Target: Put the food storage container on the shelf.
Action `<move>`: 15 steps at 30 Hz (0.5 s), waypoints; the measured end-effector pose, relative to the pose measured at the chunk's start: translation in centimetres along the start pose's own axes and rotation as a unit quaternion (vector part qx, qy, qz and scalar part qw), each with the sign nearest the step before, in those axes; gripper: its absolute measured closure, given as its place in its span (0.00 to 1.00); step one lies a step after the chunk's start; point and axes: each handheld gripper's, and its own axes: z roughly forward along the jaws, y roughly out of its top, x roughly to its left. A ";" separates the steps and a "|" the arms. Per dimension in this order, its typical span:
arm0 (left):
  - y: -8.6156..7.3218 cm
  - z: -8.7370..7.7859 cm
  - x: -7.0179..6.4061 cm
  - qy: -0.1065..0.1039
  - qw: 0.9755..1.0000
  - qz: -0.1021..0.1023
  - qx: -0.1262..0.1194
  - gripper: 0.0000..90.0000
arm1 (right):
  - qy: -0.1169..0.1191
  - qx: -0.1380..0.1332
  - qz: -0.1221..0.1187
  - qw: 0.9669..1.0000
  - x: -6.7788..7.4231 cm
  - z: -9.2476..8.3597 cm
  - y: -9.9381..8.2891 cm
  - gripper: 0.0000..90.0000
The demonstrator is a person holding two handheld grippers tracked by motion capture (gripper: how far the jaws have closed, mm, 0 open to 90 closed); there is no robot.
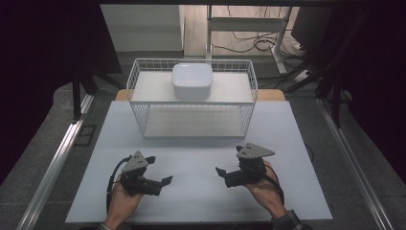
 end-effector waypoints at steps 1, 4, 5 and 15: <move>-0.1 -0.1 0.0 0.000 1.000 0.001 0.002 0.05 | -0.004 0.002 0.001 1.000 -0.2 -0.2 -0.6 0.00; -0.6 -0.2 -0.1 0.004 1.000 0.003 0.006 0.05 | -0.009 0.006 0.003 1.000 -0.3 -0.5 -1.4 0.00; -0.8 -0.2 -0.1 0.006 1.000 0.004 0.008 0.05 | -0.012 0.006 0.005 1.000 -0.4 -0.6 -1.6 0.00; -2.7 -1.2 0.1 0.020 1.000 -0.007 0.011 0.04 | -0.023 0.021 0.005 1.000 -0.5 -1.1 -3.7 0.00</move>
